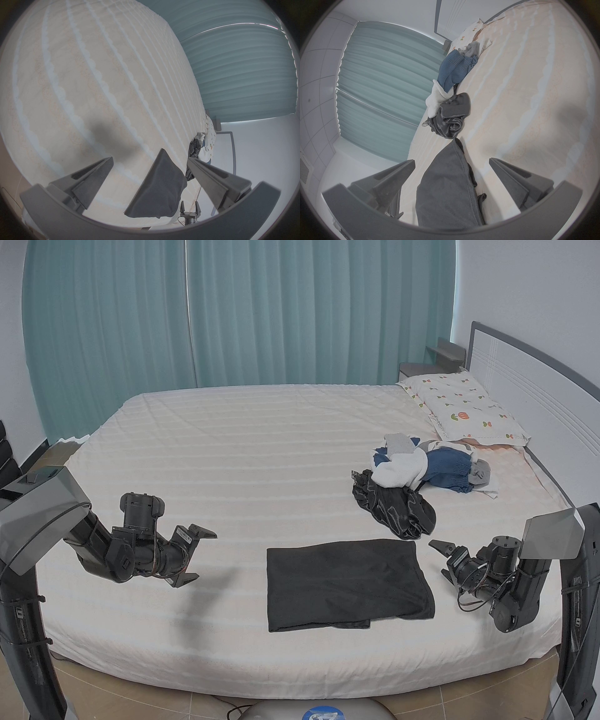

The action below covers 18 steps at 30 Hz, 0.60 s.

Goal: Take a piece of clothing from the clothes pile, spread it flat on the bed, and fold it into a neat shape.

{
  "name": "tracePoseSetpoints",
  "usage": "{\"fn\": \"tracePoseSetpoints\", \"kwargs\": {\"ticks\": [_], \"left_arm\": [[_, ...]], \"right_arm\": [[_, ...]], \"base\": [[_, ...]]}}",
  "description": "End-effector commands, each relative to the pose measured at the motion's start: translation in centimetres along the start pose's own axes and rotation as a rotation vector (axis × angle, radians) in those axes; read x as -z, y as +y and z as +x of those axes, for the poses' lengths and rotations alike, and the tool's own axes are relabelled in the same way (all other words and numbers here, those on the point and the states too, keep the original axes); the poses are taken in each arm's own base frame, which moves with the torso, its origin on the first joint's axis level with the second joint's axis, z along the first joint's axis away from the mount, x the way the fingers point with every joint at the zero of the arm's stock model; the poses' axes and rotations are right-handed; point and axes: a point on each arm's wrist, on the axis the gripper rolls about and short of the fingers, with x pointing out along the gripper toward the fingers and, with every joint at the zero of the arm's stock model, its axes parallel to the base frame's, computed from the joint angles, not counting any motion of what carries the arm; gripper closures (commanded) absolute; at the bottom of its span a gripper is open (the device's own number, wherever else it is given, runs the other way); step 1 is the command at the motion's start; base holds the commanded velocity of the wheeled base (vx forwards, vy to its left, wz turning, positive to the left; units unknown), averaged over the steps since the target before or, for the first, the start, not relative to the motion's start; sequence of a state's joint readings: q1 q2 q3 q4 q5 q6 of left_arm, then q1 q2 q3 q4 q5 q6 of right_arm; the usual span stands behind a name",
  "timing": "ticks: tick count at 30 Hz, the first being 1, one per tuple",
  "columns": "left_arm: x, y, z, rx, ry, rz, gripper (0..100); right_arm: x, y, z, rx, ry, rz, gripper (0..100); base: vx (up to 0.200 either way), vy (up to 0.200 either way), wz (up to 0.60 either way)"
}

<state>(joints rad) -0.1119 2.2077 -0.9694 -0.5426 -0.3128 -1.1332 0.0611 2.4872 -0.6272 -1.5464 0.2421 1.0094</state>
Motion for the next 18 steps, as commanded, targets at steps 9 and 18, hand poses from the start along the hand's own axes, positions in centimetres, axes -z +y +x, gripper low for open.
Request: {"fn": "tracePoseSetpoints", "kwargs": {"ticks": [9,18], "left_arm": [[0.1,-0.3,0.1,0.006,0.004,0.005,0],[0.4,-1.0,-0.1,0.027,0.013,0.015,0]], "right_arm": [[-0.1,0.0,0.0,-0.009,-0.007,-0.002,0],[-0.1,0.0,0.1,-0.009,-0.009,-0.003,0]], "base": [[0.0,-0.133,0.0],[0.0,-0.2,0.0]]}}
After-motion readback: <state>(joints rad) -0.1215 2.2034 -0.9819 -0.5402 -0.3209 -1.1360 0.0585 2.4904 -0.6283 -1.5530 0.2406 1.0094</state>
